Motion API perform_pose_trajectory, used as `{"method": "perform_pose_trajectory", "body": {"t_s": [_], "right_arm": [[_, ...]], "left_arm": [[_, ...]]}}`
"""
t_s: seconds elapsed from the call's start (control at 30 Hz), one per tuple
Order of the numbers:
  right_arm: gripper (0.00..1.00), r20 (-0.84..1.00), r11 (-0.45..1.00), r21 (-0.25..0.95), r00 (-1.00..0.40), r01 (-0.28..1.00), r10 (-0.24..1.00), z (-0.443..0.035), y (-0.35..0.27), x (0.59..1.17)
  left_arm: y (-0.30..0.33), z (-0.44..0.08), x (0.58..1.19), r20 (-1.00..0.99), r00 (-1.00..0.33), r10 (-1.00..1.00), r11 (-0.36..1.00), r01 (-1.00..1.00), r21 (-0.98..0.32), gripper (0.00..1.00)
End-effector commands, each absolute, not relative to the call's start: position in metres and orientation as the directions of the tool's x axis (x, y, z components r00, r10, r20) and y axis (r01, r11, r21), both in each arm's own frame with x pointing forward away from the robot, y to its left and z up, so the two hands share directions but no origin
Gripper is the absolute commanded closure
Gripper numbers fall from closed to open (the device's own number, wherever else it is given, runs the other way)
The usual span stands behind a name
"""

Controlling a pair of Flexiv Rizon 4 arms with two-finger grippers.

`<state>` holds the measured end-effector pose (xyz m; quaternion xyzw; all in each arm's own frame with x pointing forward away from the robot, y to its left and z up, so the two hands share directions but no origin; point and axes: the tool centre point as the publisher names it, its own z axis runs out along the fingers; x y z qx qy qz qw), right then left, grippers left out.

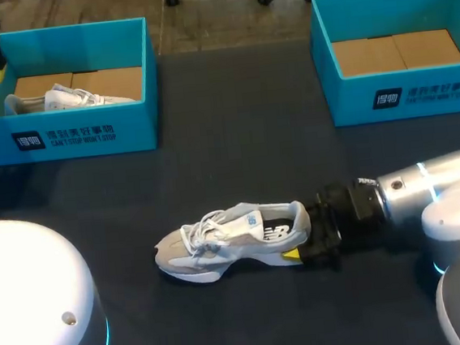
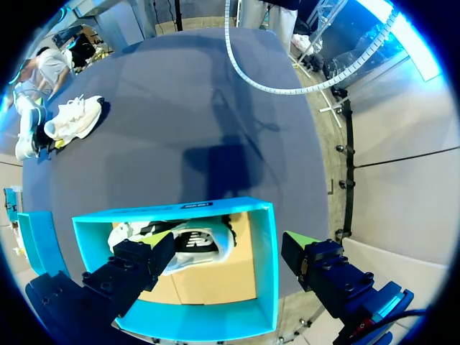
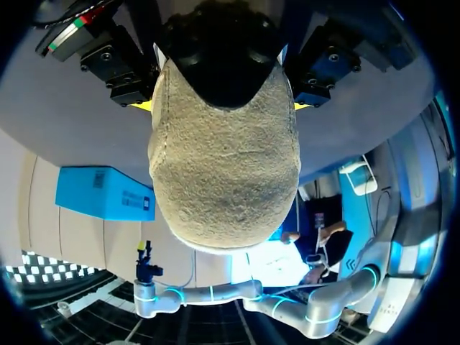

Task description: Take the shoe out of the shoebox, open the shoe tongue, remove and reinsert the insole, then place the shoe into the shoebox

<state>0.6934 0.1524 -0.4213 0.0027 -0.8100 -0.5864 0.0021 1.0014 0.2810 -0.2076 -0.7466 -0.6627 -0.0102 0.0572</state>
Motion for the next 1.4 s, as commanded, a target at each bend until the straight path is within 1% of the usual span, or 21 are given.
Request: {"method": "perform_pose_trajectory", "body": {"t_s": [0.03,0.17,0.23,0.3,0.33,0.37,0.43,0.47,0.5,0.9,0.97,1.03,1.1,1.13,1.23,1.3,1.33,1.37,1.4], "right_arm": [[1.0,0.0,0.314,0.949,-1.0,-0.002,-0.005,-0.425,0.153,0.69],[1.0,0.0,0.314,0.949,-1.0,-0.002,-0.005,-0.425,0.153,0.69],[1.0,0.0,0.314,0.949,-1.0,-0.002,-0.005,-0.425,0.153,0.69],[1.0,0.0,0.314,0.949,-1.0,-0.002,-0.005,-0.425,0.153,0.69],[1.0,0.0,0.314,0.949,-1.0,-0.002,-0.005,-0.425,0.153,0.69],[1.0,0.0,0.314,0.949,-1.0,-0.002,-0.005,-0.425,0.153,0.69],[1.0,0.0,0.314,0.949,-1.0,-0.002,-0.005,-0.425,0.153,0.69],[1.0,0.0,0.314,0.949,-1.0,-0.002,-0.005,-0.425,0.153,0.69],[1.0,0.0,0.314,0.949,-1.0,-0.002,-0.005,-0.425,0.153,0.69],[1.0,0.0,0.314,0.949,-1.0,-0.002,-0.005,-0.425,0.153,0.69],[1.0,0.0,0.314,0.949,-1.0,-0.002,-0.005,-0.425,0.153,0.69],[1.0,0.0,0.314,0.949,-1.0,-0.002,-0.005,-0.425,0.153,0.69],[1.0,0.0,0.314,0.949,-1.0,-0.002,-0.005,-0.425,0.153,0.69],[1.0,0.0,0.314,0.949,-1.0,-0.002,-0.005,-0.425,0.153,0.69],[1.0,0.0,0.314,0.949,-1.0,-0.002,-0.005,-0.425,0.153,0.69],[1.0,0.0,0.314,0.949,-1.0,-0.002,-0.005,-0.425,0.153,0.69],[1.0,0.0,0.314,0.949,-1.0,-0.002,-0.005,-0.425,0.153,0.69],[1.0,0.0,0.314,0.949,-1.0,-0.002,-0.005,-0.425,0.153,0.69],[1.0,0.0,0.314,0.949,-1.0,-0.002,-0.005,-0.425,0.153,0.69]], "left_arm": [[0.275,-0.198,0.998,0.089,0.115,0.989,-0.111,0.993,-0.052,0.0],[0.251,-0.176,0.977,0.061,0.081,0.995,-0.08,0.997,-0.006,0.0],[0.243,-0.17,0.971,0.056,0.021,0.998,-0.021,1.0,0.001,0.0],[0.236,-0.165,0.966,0.06,-0.068,0.996,0.067,0.998,0.008,0.0],[0.233,-0.162,0.964,0.054,-0.125,0.991,0.126,0.992,-0.008,0.0],[0.229,-0.161,0.961,0.071,-0.247,0.967,0.246,0.969,0.01,0.0],[0.223,-0.158,0.959,0.097,-0.508,0.856,0.513,0.858,-0.031,0.0],[0.22,-0.159,0.953,0.09,-0.606,0.79,0.608,0.794,0.01,0.0],[0.215,-0.157,0.943,0.062,-0.609,0.791,0.607,0.793,0.046,0.0],[0.215,-0.157,0.943,0.062,-0.609,0.791,0.607,0.793,0.046,0.0],[0.198,-0.161,0.93,0.062,-0.683,0.728,0.682,0.73,0.031,0.0],[0.183,-0.164,0.917,0.089,-0.712,0.696,0.717,0.697,-0.023,0.0],[0.164,-0.168,0.902,0.114,-0.766,0.633,0.772,0.635,-0.022,0.0],[0.156,-0.168,0.897,0.132,-0.79,0.599,0.8,0.599,-0.045,0.0],[0.13,-0.169,0.881,0.164,-0.907,0.387,0.921,0.388,-0.026,0.0],[0.114,-0.17,0.874,0.189,-0.973,0.13,0.988,0.142,0.054,0.0],[0.106,-0.172,0.871,0.171,-0.985,-0.009,0.992,0.013,0.127,0.0],[0.1,-0.173,0.868,0.131,-0.989,-0.069,0.986,-0.047,0.16,0.0],[0.1,-0.173,0.868,0.131,-0.989,-0.069,0.986,-0.047,0.16,0.0]]}}
